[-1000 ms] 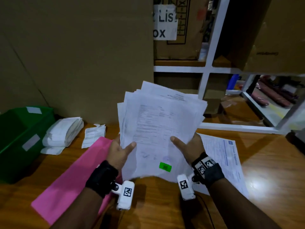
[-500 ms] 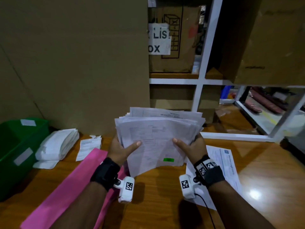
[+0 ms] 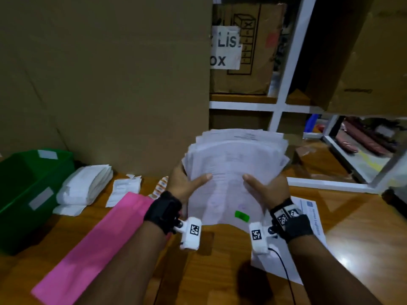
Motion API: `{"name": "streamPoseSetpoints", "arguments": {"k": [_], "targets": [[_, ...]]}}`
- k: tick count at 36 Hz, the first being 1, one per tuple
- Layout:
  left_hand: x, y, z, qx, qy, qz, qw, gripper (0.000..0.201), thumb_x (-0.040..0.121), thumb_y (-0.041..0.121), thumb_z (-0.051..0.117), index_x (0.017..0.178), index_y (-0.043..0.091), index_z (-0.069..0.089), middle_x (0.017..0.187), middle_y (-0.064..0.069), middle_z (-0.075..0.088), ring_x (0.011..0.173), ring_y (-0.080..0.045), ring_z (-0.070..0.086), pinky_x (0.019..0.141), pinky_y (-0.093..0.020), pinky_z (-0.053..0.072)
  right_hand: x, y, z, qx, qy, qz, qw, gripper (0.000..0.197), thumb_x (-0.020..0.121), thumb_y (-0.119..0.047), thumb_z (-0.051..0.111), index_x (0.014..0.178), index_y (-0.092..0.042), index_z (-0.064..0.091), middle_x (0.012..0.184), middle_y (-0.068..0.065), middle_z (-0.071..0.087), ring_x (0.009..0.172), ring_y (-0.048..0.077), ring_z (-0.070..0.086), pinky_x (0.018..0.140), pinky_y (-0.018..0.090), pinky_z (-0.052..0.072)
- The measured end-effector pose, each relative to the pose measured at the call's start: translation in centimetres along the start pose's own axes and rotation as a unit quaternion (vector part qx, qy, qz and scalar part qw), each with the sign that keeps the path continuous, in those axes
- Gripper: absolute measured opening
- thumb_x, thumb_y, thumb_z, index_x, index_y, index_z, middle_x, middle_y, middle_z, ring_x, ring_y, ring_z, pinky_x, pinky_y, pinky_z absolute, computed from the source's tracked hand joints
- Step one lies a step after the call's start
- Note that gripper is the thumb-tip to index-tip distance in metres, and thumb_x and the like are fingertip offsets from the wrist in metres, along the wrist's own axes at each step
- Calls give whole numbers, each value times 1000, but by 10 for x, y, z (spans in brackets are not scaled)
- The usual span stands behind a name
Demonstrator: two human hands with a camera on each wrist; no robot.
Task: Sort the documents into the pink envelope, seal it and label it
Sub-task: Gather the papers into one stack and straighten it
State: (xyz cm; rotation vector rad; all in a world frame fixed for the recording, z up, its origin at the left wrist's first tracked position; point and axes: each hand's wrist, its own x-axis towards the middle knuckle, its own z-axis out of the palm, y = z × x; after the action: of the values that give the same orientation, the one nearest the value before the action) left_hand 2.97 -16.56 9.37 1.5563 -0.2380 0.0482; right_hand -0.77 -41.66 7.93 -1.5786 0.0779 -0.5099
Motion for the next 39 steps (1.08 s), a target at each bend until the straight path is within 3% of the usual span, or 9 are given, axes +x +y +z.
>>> {"name": "streamPoseSetpoints", "arguments": {"k": [7,10,13,16,21,26,34,36,39], "targets": [[-5,-18,-6,28,-11,-14,999,63,73,18,89,129,16,60,120,1,73,111,-18,70,89,-39,59,-1,7,-14,29,15,-14,999,43,77,-5,81,116,-7,63,98,-5,76,91,9,73,70,24,59],[-7,-25,1,32,2,-18,999,54,73,16,88,122,11,67,116,0,75,107,-16,71,92,-44,59,-2,13,-4,-11,-21,22,999,49,70,-15,89,113,-10,65,99,-2,74,90,5,72,70,25,60],[-7,-28,7,59,15,-7,998,38,79,15,85,114,17,71,111,3,76,104,-14,72,94,-47,58,0,18,6,-8,-25,53,998,68,60,-37,94,117,-16,65,108,1,75,100,21,72,81,47,61],[-6,-19,6,34,47,6,998,32,79,15,85,106,25,70,102,10,76,102,-16,72,89,-41,59,-1,5,5,-24,-24,14,999,68,66,-37,92,124,-18,63,115,-2,72,106,16,69,85,44,60],[1,-11,-7,-10,23,25,999,74,73,16,90,136,22,50,125,-2,69,116,-22,67,91,-47,58,3,-8,0,-5,-15,-42,999,81,68,-31,91,135,-15,50,124,-3,67,113,11,65,90,37,58],[-9,-23,-2,97,58,53,992,95,83,5,78,149,23,12,118,17,54,102,5,61,79,-13,52,-3,9,3,-23,2,-64,998,108,73,-20,83,153,-27,10,151,1,39,130,13,52,99,35,52],[-15,-43,-2,181,85,178,963,74,87,-11,62,135,23,18,134,-3,44,119,15,48,92,-5,44,-12,21,1,-110,-1,-84,990,65,84,3,69,120,-27,24,126,0,44,111,13,61,90,30,58],[-19,-45,-3,196,84,191,958,72,90,-9,60,135,29,20,135,-5,45,121,9,50,95,-10,46,-17,19,-1,-129,-15,-114,985,58,86,4,66,113,-31,29,119,-13,47,103,1,60,84,21,57],[-27,-50,-8,252,55,221,941,57,91,3,59,131,36,37,132,-2,52,123,-8,51,103,-20,42,-20,20,-8,-191,-34,-186,963,42,83,0,69,89,-36,48,94,-3,56,86,9,59,71,20,49]]}}
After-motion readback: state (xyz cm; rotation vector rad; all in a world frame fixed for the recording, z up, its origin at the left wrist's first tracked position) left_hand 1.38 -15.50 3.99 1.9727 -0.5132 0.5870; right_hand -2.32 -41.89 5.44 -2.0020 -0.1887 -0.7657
